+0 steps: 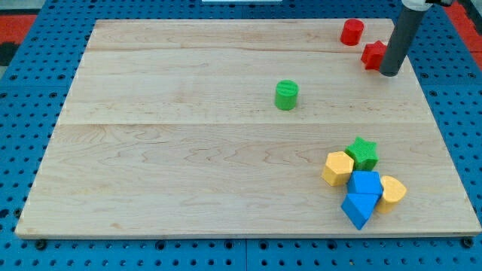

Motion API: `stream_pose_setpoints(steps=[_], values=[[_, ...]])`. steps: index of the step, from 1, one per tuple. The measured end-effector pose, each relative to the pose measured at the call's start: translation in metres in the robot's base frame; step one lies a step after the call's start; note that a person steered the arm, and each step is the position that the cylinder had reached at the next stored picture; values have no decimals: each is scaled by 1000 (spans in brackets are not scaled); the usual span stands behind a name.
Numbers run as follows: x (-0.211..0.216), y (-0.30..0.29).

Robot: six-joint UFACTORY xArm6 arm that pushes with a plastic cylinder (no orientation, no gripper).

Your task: Push the red star into the red circle

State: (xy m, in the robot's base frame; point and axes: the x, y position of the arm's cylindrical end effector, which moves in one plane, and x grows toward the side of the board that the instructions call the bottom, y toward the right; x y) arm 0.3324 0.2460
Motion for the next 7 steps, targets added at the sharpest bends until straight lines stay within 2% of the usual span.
stream_pose_setpoints(steps=[2, 3, 5, 7], values=[[-53, -5], [-70, -38], [-70, -71], [-69, -201]])
